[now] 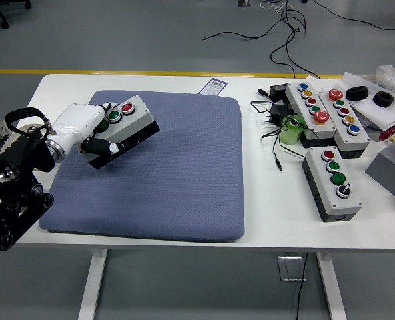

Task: Pick up the button,place it on the desk,press the button,press the button

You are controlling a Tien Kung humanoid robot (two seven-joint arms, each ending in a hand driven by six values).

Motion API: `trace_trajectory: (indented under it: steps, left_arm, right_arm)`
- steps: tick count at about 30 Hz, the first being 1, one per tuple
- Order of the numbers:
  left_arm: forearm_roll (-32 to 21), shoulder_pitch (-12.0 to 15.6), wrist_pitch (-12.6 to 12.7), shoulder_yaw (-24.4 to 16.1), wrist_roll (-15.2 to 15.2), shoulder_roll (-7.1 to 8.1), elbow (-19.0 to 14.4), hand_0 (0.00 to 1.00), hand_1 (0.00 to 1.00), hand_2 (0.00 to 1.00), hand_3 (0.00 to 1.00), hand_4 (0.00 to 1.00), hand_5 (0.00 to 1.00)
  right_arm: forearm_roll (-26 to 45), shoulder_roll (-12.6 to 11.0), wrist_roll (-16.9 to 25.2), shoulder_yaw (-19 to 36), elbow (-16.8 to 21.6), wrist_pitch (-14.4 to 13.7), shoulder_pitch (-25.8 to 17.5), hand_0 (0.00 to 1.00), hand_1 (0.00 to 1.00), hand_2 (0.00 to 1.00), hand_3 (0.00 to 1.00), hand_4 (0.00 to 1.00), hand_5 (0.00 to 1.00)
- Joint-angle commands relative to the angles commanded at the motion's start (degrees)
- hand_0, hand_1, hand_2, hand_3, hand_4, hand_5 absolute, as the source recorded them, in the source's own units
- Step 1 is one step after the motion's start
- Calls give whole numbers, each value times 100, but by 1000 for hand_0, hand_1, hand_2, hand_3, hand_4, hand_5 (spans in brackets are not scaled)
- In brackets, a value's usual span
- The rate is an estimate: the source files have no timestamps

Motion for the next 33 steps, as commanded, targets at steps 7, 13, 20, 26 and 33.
trace_trajectory:
  steps: [7, 13, 20, 26, 33]
  left_arm:
    - [182, -282, 512, 950, -978, 502, -69, 2, 2, 2, 170, 725, 526]
    - [501, -344, 554, 1226, -978, 541, -91, 2, 2, 2, 171, 723, 524]
    - [612, -330, 591, 1452, -999, 549, -139, 2, 2, 2, 171, 725, 531]
    - [644, -445, 895, 1737, -1066, 502, -88, 2, 2, 2, 178, 710, 527]
    - [705, -492, 918, 1828, -967, 448, 43, 2, 2, 2, 202, 708, 527]
  right_arm:
    - [6, 0, -7, -24, 0, -1, 6, 525, 689, 731, 654, 335, 169]
    - [0, 0, -19, -35, 0, 1, 4, 524, 689, 731, 654, 334, 169]
    - [-8, 0, -19, -29, 0, -3, 10, 525, 689, 730, 653, 333, 168]
    - [-31, 0, -15, -34, 0, 1, 5, 525, 689, 730, 652, 334, 168]
    - [-28, 0, -15, -47, 0, -1, 5, 526, 689, 728, 652, 333, 168]
